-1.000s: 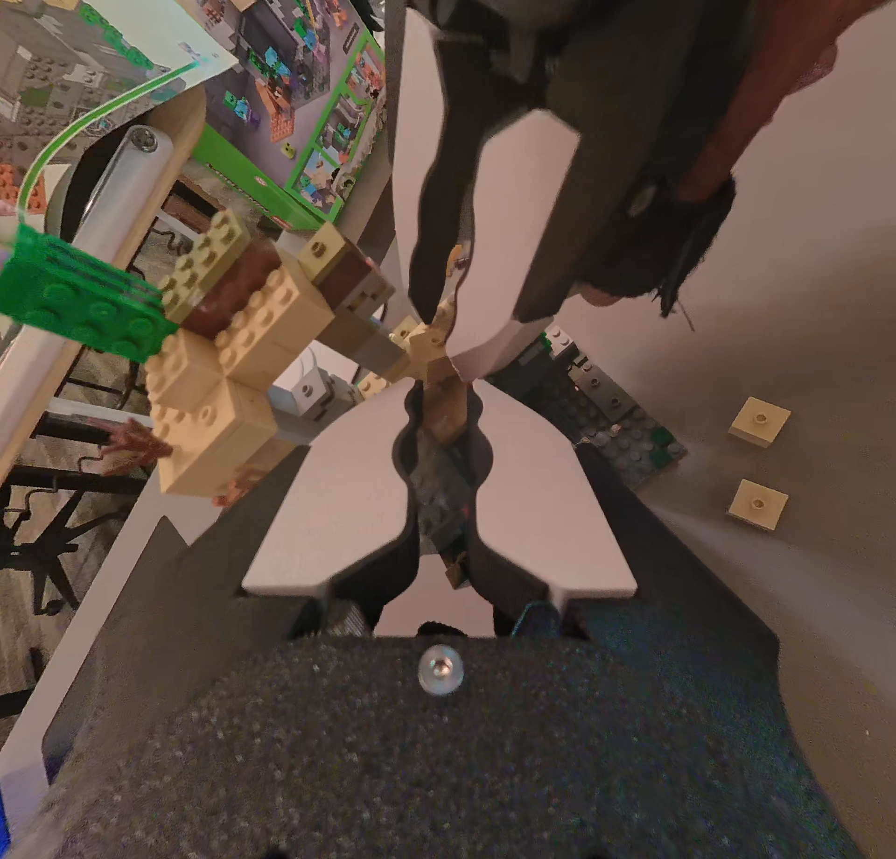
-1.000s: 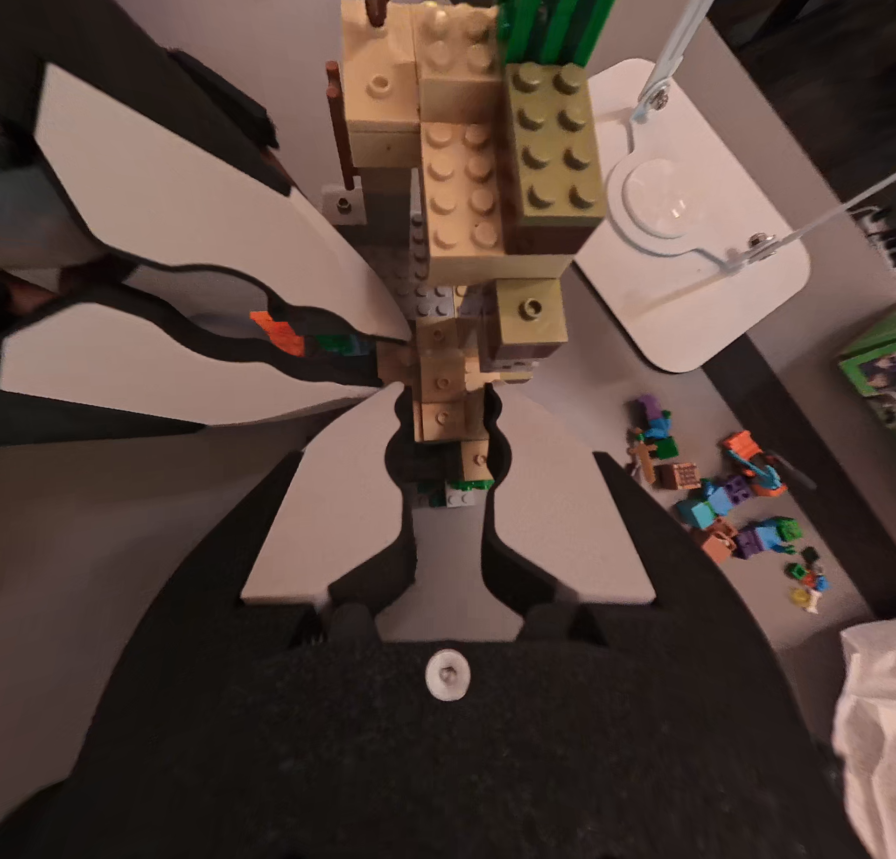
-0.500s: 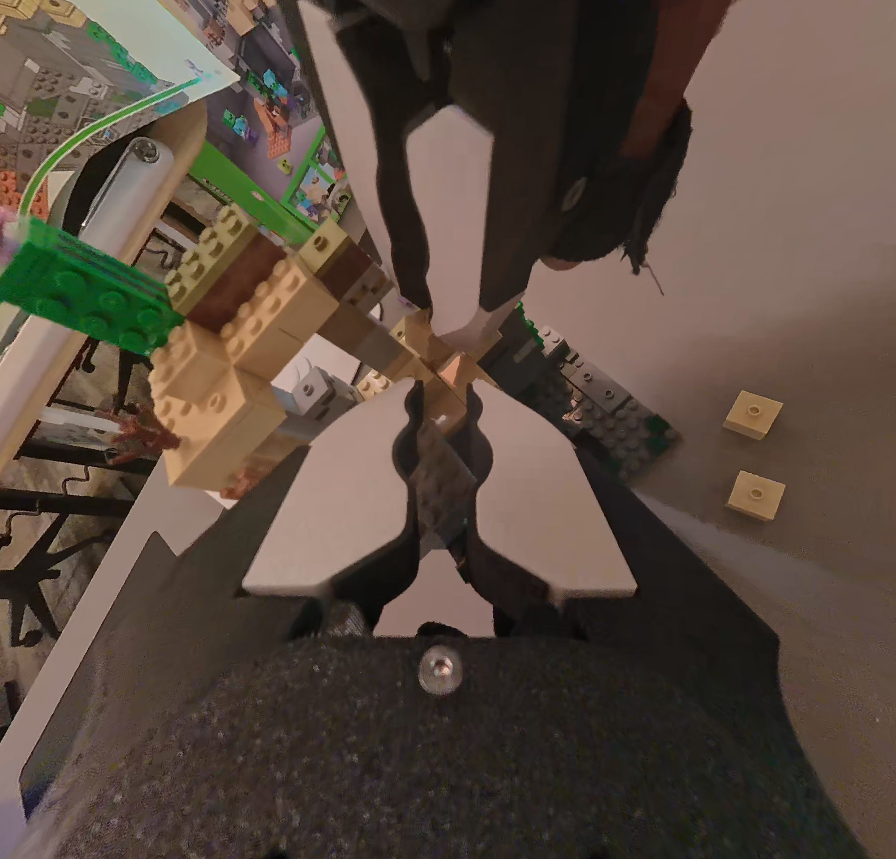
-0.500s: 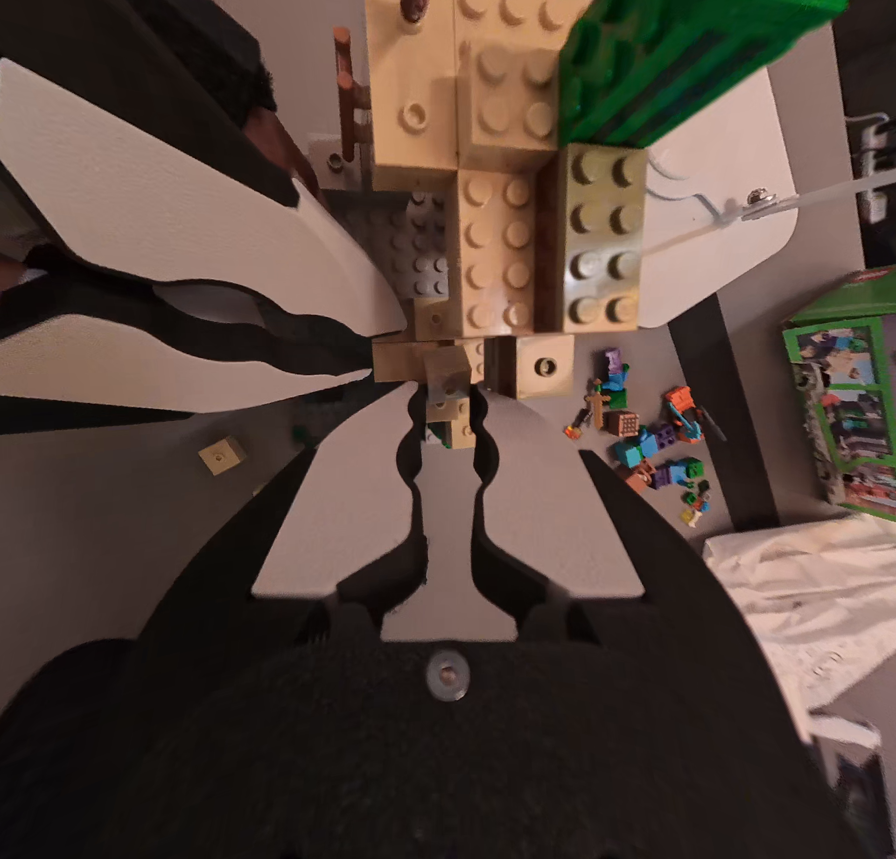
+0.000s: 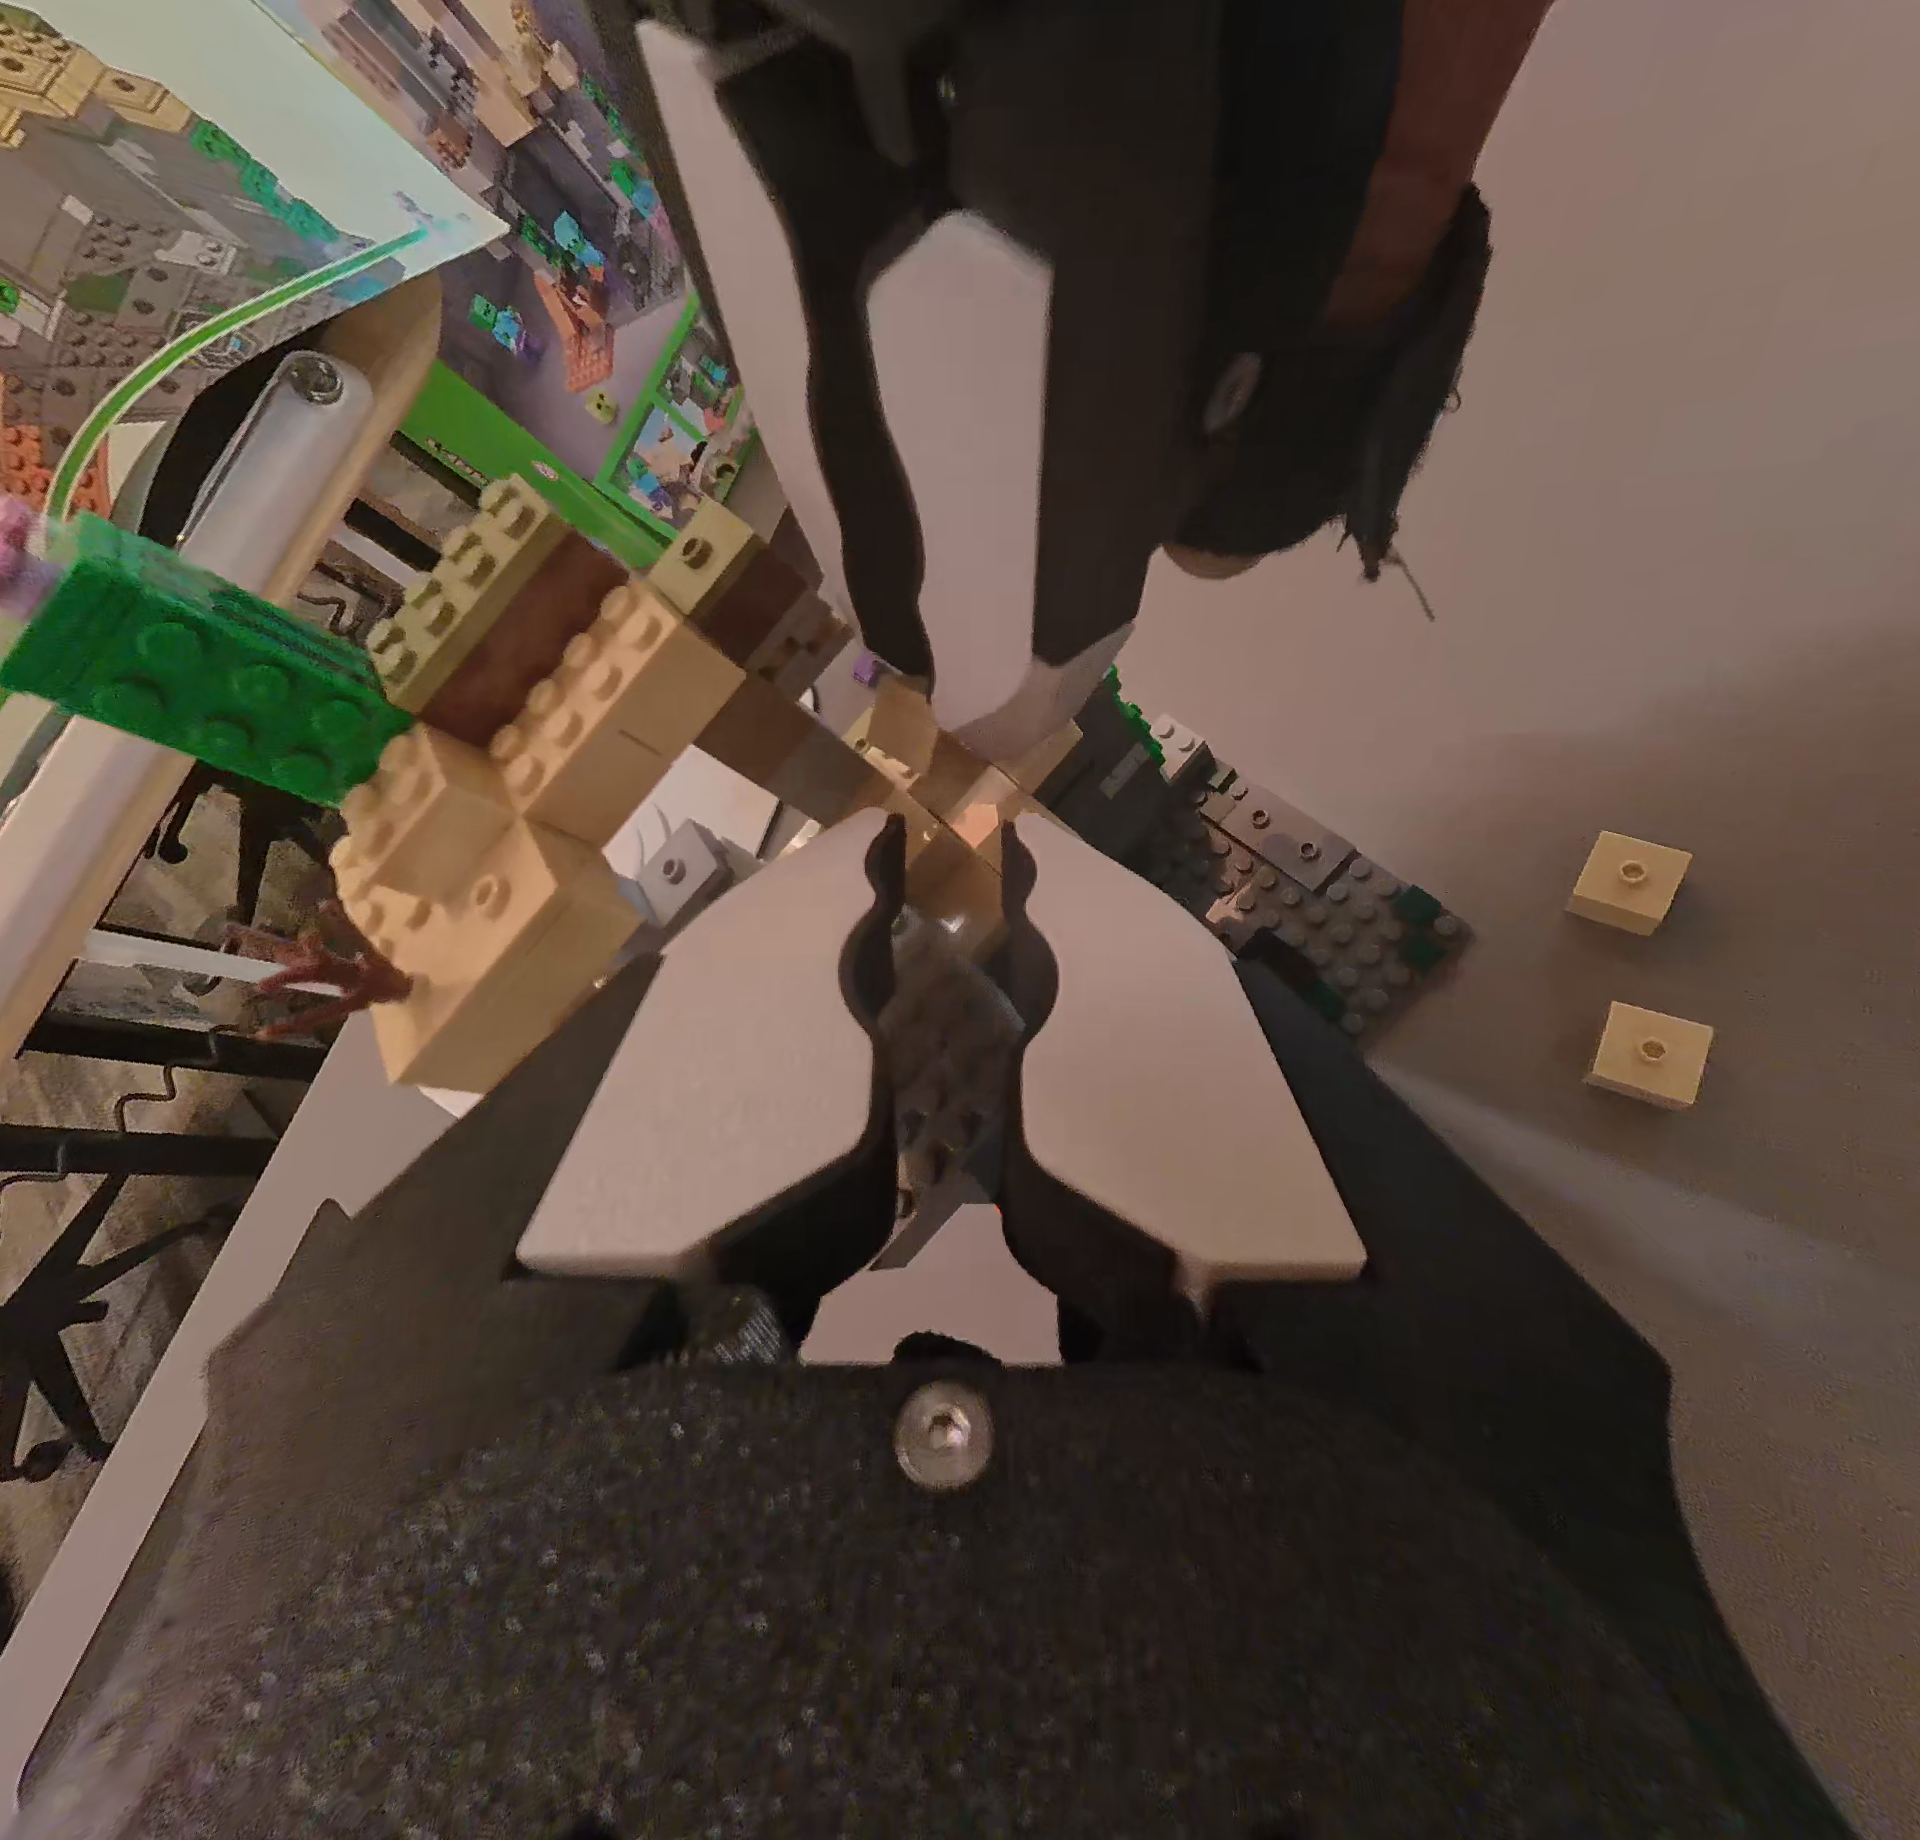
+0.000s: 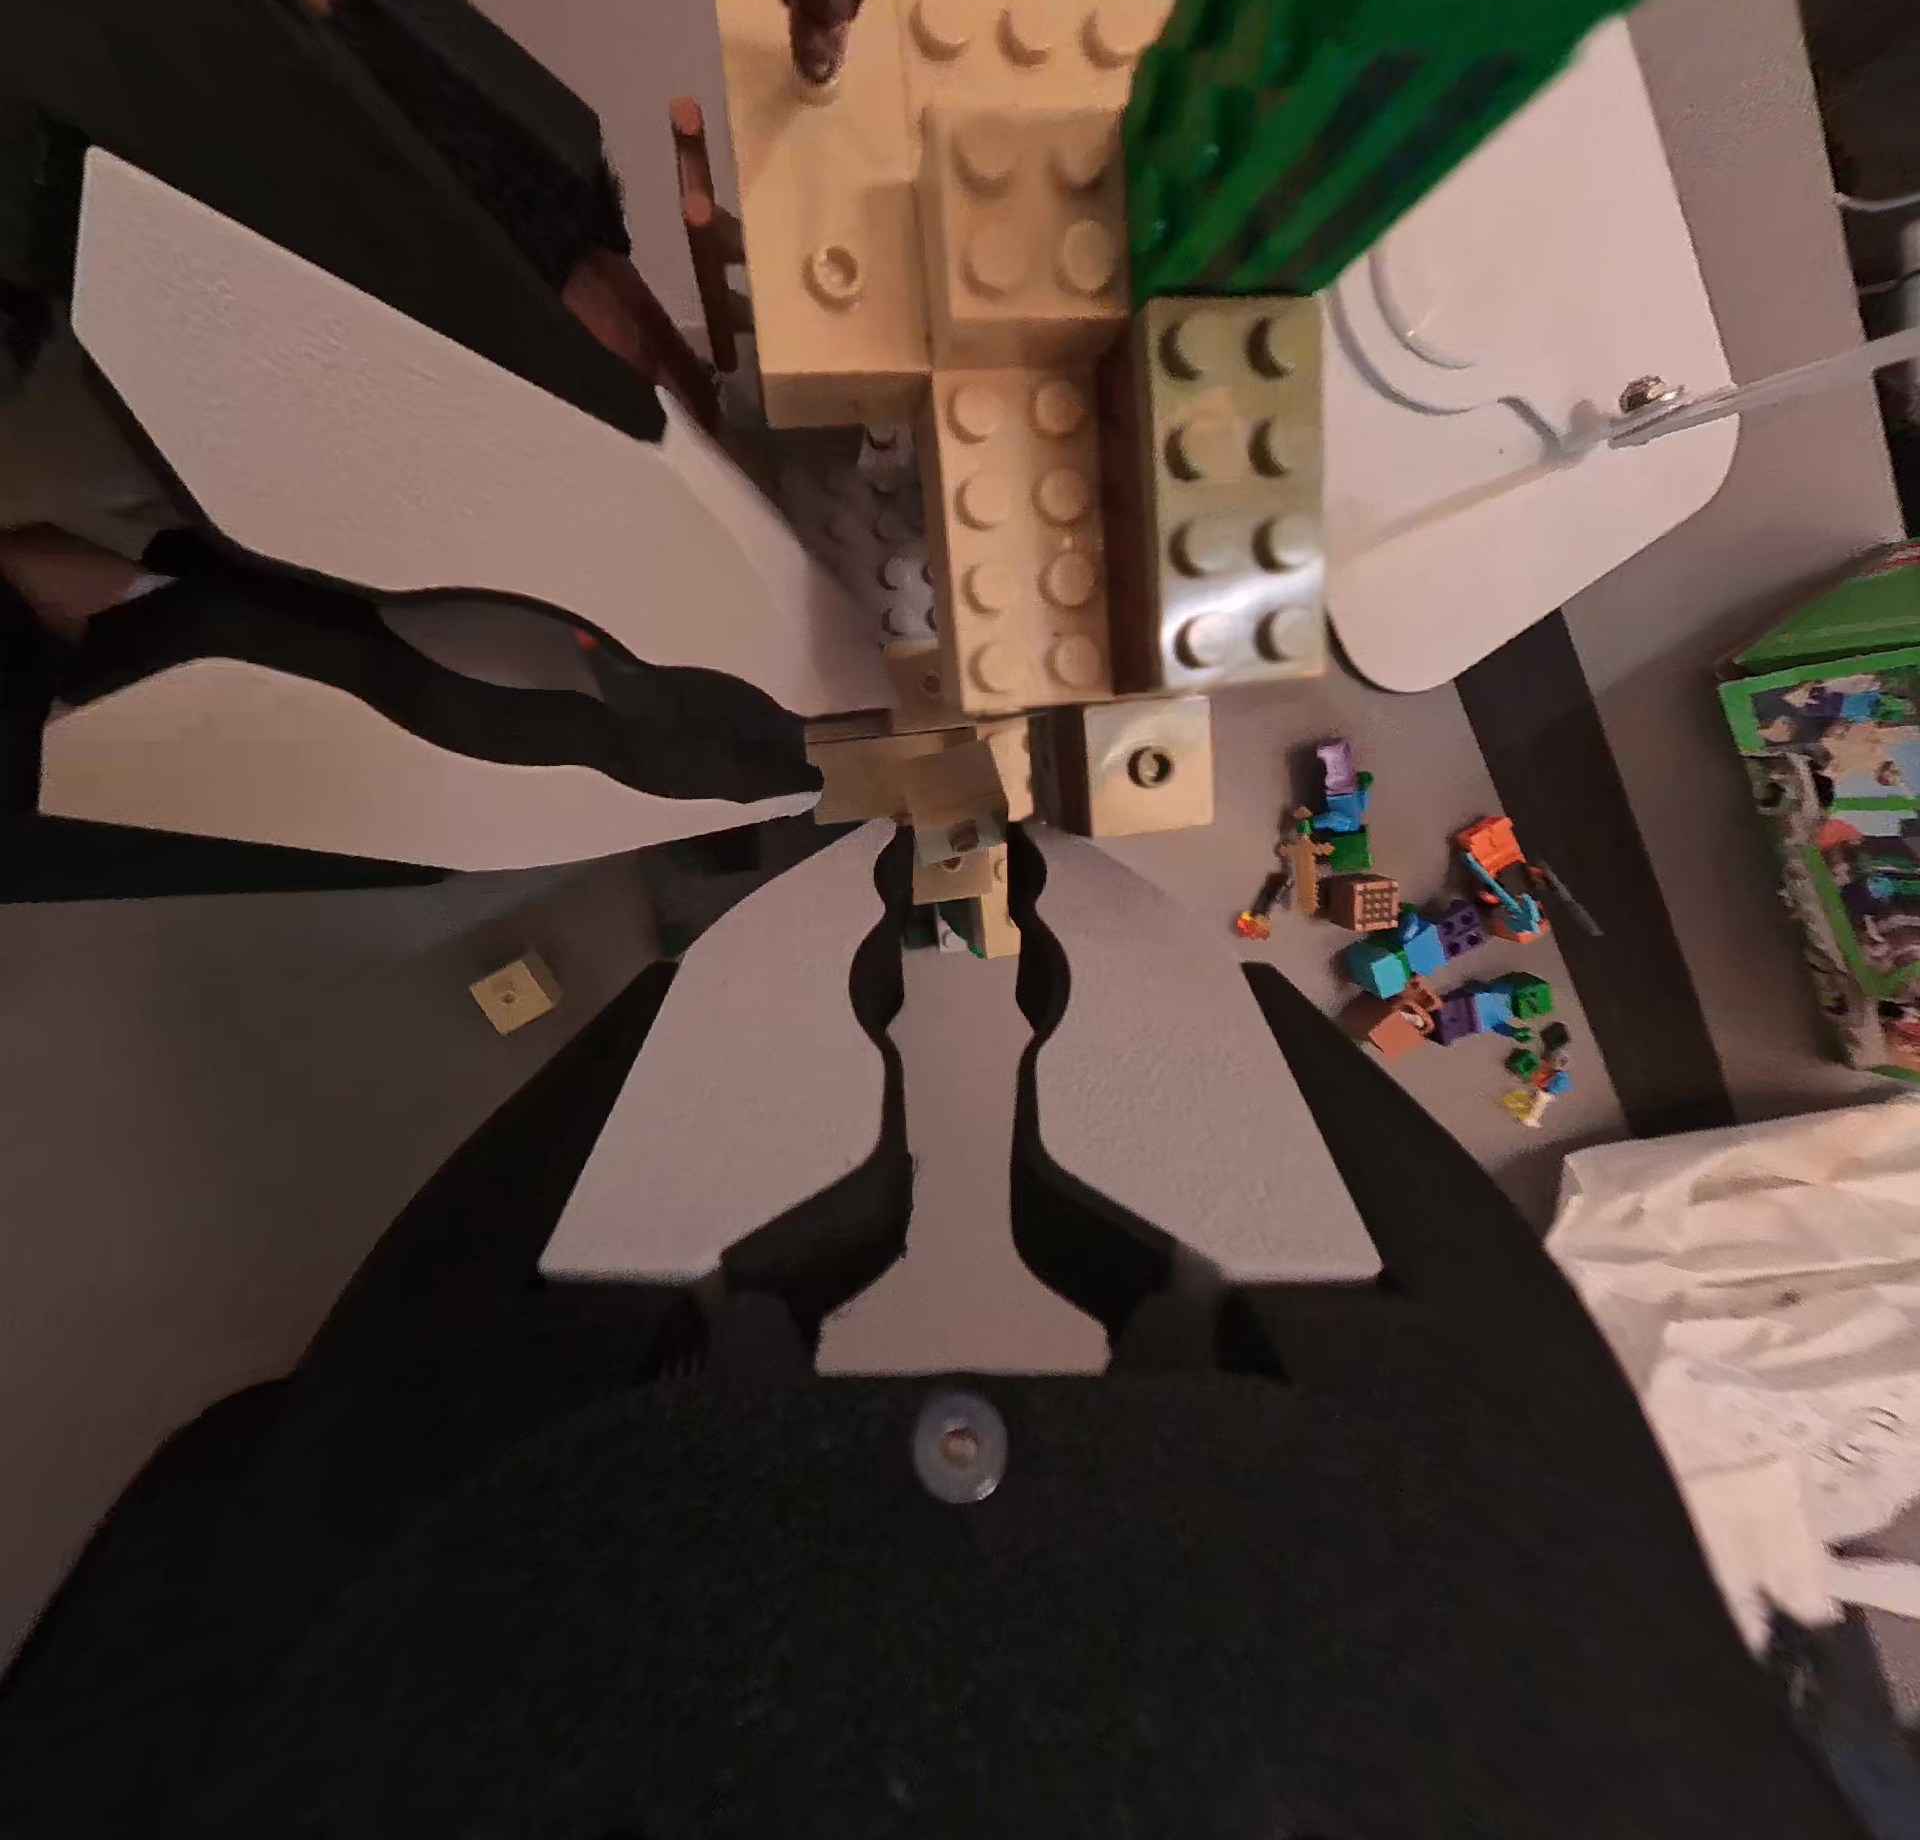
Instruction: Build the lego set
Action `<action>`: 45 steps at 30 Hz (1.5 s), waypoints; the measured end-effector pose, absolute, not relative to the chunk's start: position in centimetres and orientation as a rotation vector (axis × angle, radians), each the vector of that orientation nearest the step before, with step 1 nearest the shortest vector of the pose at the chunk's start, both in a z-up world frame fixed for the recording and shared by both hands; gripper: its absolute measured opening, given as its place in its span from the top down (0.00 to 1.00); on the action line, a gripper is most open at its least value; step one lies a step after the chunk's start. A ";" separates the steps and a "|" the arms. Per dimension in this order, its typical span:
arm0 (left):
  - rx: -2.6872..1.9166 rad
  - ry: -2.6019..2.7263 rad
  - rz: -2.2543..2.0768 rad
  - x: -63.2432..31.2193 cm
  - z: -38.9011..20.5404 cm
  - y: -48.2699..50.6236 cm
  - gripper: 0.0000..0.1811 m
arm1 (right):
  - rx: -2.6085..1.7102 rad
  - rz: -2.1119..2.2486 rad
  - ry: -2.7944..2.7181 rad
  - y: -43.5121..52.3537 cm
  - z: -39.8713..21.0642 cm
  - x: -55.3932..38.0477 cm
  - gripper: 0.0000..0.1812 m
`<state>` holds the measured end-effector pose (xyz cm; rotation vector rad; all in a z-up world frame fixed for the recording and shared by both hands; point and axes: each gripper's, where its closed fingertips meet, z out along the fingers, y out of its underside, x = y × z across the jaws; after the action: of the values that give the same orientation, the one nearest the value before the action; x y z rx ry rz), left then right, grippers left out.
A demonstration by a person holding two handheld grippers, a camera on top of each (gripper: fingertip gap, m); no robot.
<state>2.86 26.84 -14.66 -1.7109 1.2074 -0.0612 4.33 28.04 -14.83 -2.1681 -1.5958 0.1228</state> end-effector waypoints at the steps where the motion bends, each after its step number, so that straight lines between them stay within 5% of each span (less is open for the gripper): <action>1: -1.710 1.206 -0.062 2.8 -14.6 26.9 0.91 | -2.169 0.162 -1.574 28.0 -14.7 4.3 0.91; 22: -1.697 1.225 0.011 2.1 -14.2 26.4 0.92 | -1.811 0.307 -1.567 27.7 -14.9 3.4 0.86; 45: -1.708 1.178 -0.044 1.3 -14.4 25.6 0.93 | -1.925 0.265 -1.279 27.3 -15.5 3.7 0.88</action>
<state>1.25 25.59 -14.42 -1.7078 1.1780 -0.0438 3.66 27.28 -15.54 -1.9249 -1.2785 0.2649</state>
